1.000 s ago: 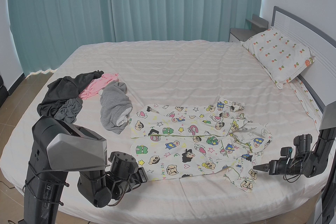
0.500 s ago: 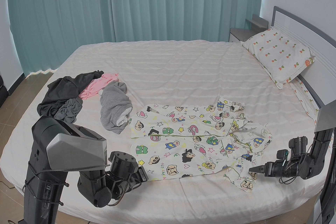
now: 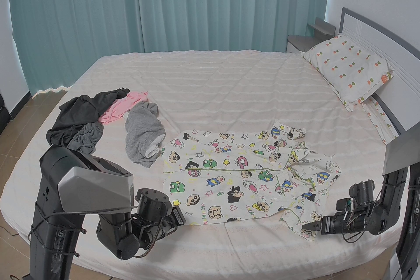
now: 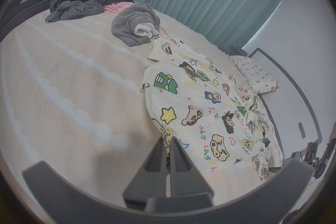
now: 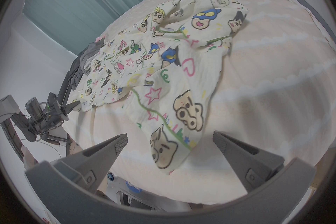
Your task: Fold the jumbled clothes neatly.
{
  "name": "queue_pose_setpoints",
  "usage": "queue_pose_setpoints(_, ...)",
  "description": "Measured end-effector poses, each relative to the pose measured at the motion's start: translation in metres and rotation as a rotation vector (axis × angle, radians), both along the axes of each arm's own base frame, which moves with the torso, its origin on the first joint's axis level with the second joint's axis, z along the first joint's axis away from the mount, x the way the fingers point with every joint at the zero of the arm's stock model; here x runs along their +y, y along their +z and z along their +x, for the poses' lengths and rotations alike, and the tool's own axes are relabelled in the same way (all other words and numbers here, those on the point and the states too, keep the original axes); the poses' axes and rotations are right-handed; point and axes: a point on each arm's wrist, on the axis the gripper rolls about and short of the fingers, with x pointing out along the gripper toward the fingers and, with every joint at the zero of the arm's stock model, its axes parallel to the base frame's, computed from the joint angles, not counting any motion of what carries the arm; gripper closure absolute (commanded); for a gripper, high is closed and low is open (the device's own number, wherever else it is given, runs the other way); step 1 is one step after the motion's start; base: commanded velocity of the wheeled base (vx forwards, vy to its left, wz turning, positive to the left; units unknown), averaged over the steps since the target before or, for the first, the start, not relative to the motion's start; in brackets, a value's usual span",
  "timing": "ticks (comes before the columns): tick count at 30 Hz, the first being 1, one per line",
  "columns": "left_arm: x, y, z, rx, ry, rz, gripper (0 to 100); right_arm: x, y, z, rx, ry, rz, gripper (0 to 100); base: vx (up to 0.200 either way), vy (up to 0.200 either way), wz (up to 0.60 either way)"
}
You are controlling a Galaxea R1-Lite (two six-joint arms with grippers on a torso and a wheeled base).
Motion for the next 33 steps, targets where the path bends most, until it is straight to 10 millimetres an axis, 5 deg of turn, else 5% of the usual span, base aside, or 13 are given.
queue_pose_setpoints(12, 0.000, 0.000, 0.000, -0.001, 0.000, 0.000, 100, 0.021, -0.006, 0.004, -0.007, 0.013, -0.076, 0, 0.000, 0.000, 0.00)
queue_pose_setpoints(13, 0.000, 0.000, 0.000, 0.000, 0.000, 0.000, 100, 0.023, -0.007, 0.006, -0.011, 0.010, -0.085, 100, 0.000, 0.000, 0.00)
queue_pose_setpoints(33, 0.001, 0.006, -0.006, -0.008, -0.022, 0.038, 100, 0.002, 0.000, -0.012, 0.000, -0.032, -0.178, 100, 0.000, 0.000, 0.00)
